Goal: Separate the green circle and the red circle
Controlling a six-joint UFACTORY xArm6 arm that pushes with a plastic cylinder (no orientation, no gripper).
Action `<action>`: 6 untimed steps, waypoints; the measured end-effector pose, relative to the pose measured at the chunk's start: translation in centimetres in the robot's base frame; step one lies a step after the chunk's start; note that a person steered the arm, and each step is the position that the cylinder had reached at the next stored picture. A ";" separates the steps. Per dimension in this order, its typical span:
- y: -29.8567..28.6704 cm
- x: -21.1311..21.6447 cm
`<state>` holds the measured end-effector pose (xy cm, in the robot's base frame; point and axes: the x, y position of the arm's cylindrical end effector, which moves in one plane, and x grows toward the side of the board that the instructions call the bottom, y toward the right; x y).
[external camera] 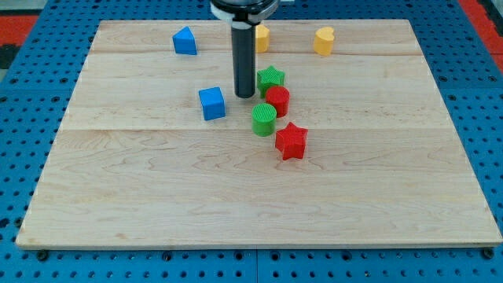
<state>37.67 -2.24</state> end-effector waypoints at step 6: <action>7.4 5.4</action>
